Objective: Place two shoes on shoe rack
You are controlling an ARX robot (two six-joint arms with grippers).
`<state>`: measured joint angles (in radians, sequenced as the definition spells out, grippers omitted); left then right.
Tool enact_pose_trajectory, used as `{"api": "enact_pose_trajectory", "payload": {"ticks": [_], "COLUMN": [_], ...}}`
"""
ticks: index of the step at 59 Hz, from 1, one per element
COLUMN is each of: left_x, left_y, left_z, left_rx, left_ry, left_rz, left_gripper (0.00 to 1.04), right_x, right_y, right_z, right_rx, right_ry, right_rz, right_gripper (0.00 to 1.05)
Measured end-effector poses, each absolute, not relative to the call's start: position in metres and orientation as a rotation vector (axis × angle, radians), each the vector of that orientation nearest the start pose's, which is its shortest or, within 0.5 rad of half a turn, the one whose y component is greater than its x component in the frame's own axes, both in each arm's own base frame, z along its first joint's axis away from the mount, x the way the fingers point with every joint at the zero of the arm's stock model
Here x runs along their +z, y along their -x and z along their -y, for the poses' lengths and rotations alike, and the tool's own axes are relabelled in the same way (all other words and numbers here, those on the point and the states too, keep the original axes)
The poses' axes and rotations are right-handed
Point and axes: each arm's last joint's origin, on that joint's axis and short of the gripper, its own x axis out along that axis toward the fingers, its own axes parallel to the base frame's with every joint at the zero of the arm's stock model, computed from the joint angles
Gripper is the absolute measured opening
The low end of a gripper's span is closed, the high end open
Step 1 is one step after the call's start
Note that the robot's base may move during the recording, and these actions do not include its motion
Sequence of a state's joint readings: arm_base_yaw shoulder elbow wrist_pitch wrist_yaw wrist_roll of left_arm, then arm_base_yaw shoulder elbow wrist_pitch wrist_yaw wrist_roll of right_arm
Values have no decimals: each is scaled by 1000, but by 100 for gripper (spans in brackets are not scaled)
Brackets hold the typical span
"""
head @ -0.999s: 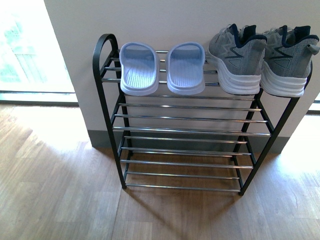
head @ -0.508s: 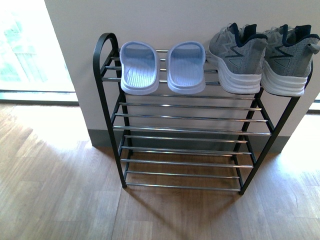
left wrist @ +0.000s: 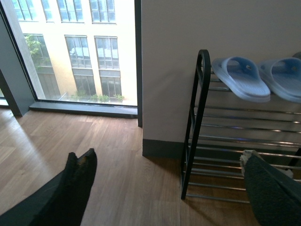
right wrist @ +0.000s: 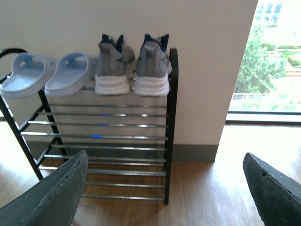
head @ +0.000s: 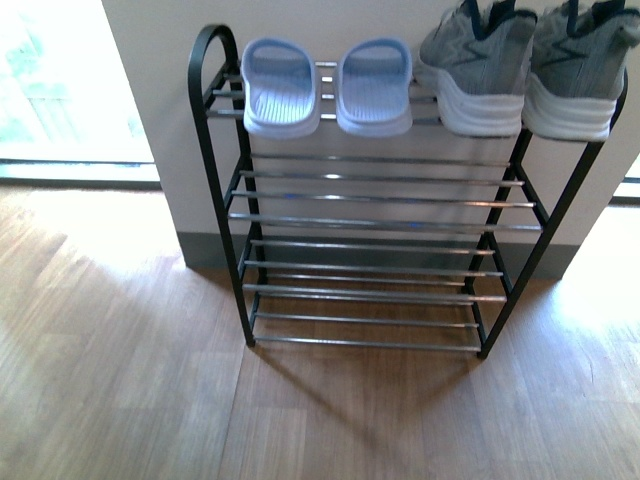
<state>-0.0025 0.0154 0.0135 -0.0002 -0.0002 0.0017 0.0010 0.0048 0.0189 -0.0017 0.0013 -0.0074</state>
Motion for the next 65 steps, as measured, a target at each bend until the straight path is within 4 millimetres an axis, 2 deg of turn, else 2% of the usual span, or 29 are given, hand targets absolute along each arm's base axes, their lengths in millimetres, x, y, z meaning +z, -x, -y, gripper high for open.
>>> {"api": "enact_pose_trajectory", "payload": {"ticks": [1,4,65], "left_x": [167,167,167], "left_y": [-98,-98,-98], "left_z": [0,0,0], "left_rx": [-3,-3,-2], "left_ry": [-2,-2,-2], "left_rz": [-2,-2,-2], "left_gripper": [97,95,95], "right_x": [169,169,169], "right_y": [-97,-97,-97], "right_z": [0,0,0], "right_rx": [-2,-2,0], "right_ry": [7,7,7], "right_rz": [12,13,13], "right_gripper": [96,96,96]}}
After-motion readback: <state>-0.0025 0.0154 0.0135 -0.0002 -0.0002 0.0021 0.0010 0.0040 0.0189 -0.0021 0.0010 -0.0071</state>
